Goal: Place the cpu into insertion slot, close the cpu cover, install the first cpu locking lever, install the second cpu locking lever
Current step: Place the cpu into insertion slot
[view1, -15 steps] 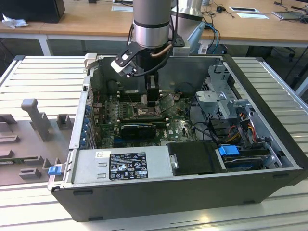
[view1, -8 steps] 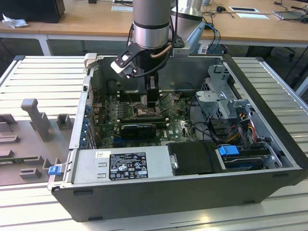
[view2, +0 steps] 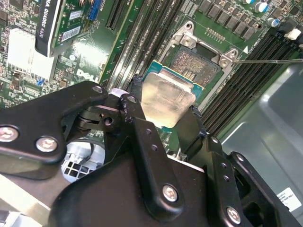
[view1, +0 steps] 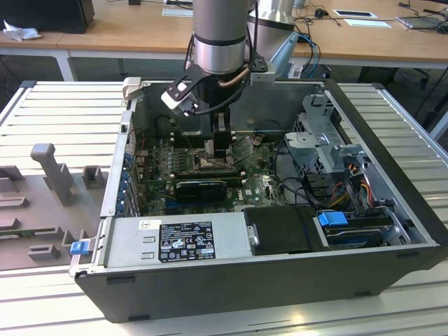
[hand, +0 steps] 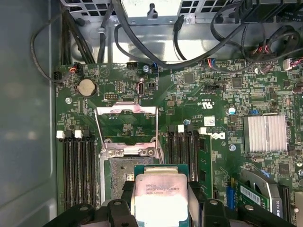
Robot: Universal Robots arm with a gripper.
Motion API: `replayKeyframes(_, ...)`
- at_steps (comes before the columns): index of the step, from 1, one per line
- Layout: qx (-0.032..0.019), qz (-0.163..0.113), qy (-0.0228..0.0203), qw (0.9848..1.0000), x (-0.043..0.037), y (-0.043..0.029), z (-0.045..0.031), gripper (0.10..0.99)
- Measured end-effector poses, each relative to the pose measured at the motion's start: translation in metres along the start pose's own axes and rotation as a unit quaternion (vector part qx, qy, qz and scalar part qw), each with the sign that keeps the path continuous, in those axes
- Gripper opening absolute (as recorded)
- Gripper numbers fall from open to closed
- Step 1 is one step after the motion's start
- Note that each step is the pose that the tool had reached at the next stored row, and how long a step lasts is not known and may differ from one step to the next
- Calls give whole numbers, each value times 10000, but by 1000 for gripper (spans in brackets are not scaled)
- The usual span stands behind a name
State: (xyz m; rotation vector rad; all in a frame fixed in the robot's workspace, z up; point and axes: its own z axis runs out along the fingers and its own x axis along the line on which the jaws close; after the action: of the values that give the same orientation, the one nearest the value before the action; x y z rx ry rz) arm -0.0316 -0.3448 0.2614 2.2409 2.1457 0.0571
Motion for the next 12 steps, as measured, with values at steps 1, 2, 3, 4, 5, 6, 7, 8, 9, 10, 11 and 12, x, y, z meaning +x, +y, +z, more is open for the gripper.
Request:
replayKeyframes(1, 0, 0, 0, 10000, 0, -1, 4, 533)
replayKeyframes(2, 0, 1, 1, 10000, 7, -3, 11, 533)
replayKeyframes(3, 0, 0, 0, 10000, 34, -4, 17, 533)
replayKeyframes(4, 0, 0, 0, 10000, 51, -5, 21, 533)
replayKeyframes(5, 0, 0, 0, 10000, 64, -6, 27, 533)
replayKeyframes(6, 0, 0, 0, 10000, 72, -7, 36, 533)
replayKeyframes(7, 0, 0, 0, 10000, 79, -8, 51, 533)
replayKeyframes(8, 0, 0, 0, 10000, 80, -8, 61, 533)
replayKeyframes(9, 0, 0, -1, 10000, 82, -9, 68, 533)
replayKeyframes(10, 0, 0, -1, 10000, 83, -9, 71, 533)
replayKeyframes(11, 0, 1, 0, 10000, 88, -10, 78, 533)
replayKeyframes(12, 0, 1, -1, 10000, 94, -11, 85, 533)
